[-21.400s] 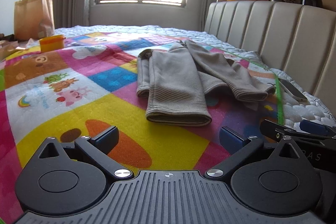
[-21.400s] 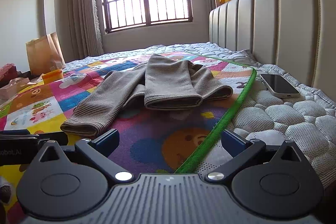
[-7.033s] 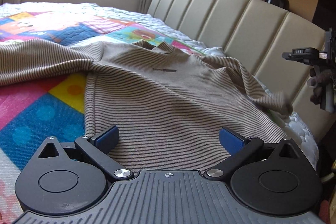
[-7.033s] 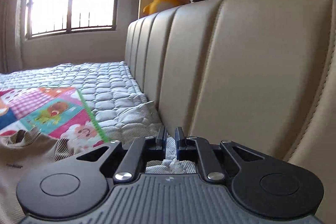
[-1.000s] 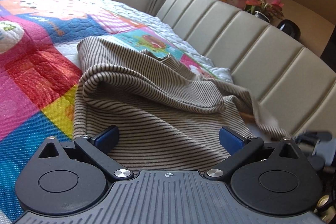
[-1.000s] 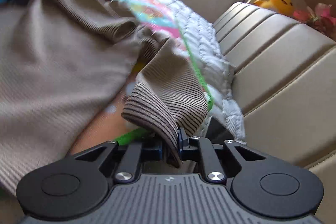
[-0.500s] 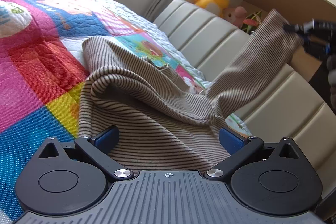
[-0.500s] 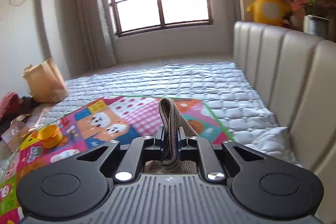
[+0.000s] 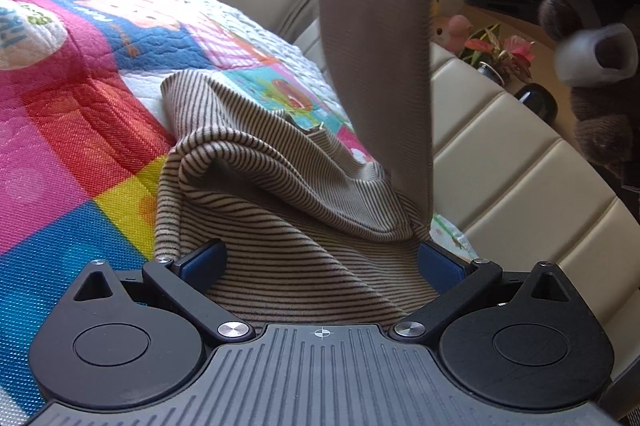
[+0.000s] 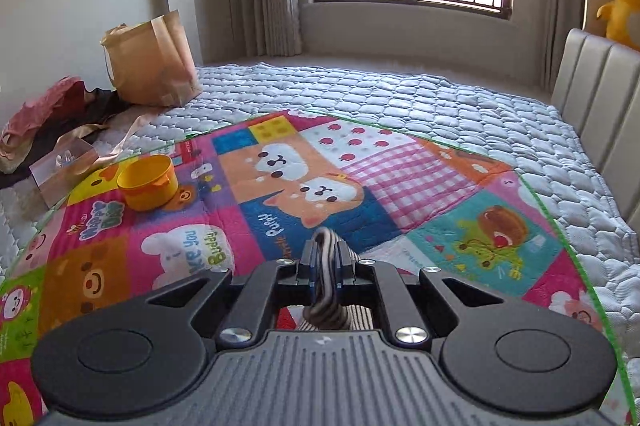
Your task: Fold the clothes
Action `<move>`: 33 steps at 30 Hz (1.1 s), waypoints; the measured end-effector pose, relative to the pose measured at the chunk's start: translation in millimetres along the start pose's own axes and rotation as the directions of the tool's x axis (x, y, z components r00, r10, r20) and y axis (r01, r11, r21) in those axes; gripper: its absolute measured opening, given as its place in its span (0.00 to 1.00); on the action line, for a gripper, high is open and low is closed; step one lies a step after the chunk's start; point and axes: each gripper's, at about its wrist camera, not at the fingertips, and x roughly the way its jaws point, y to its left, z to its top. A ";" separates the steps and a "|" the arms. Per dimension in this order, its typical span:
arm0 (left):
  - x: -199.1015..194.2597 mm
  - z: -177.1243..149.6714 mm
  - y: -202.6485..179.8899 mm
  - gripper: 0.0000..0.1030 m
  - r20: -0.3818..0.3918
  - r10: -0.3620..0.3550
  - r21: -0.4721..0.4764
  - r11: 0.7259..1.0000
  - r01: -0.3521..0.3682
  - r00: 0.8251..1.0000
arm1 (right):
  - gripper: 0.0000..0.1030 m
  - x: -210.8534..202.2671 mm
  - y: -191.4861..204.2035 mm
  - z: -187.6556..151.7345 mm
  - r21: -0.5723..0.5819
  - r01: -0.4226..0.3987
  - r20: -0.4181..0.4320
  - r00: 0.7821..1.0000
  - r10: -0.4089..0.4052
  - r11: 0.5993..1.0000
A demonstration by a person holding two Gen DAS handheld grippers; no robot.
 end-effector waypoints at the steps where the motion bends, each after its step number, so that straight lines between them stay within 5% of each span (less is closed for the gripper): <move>1: -0.3 -0.1 0.1 1.00 0.000 0.000 0.000 1.000 0.000 1.000 | 0.09 6.3 5.6 -0.4 -0.006 -0.007 -0.005 1.000 0.007 1.000; 5: -0.7 -0.3 0.8 1.00 -0.001 0.001 0.001 1.000 -0.001 1.000 | 0.19 3.7 14.2 -0.4 -0.033 -0.042 0.021 0.999 0.042 0.999; 12: 0.2 -1.4 0.4 1.00 -0.004 0.007 0.005 1.000 -0.007 1.000 | 0.83 -21.0 -36.3 -38.6 0.060 -0.015 0.038 0.999 0.013 0.998; 15: 0.7 -1.5 0.9 1.00 -0.004 0.005 0.003 1.000 -0.005 1.000 | 0.98 -30.6 -70.5 -85.4 0.141 0.007 0.006 1.000 -0.008 0.990; 21: 1.2 -2.0 1.2 1.00 -0.004 0.003 0.002 1.000 -0.003 1.000 | 1.00 -44.3 -113.9 -191.8 0.268 0.043 0.016 0.999 -0.049 0.962; 27: 1.9 -2.0 -11.9 0.99 0.000 0.081 0.068 0.994 -0.081 0.997 | 1.00 -37.9 -140.2 -248.0 0.386 0.033 0.080 0.994 -0.069 0.922; 30: -4.7 1.3 -35.9 0.85 0.036 0.149 0.179 0.972 -0.153 0.988 | 1.00 -39.2 -153.6 -255.4 0.451 -0.027 0.120 0.992 -0.030 0.892; 33: -10.9 16.5 -64.3 0.70 0.139 0.223 0.292 0.922 -0.255 0.965 | 1.00 -41.5 -164.1 -261.7 0.501 -0.094 0.174 0.985 0.007 0.860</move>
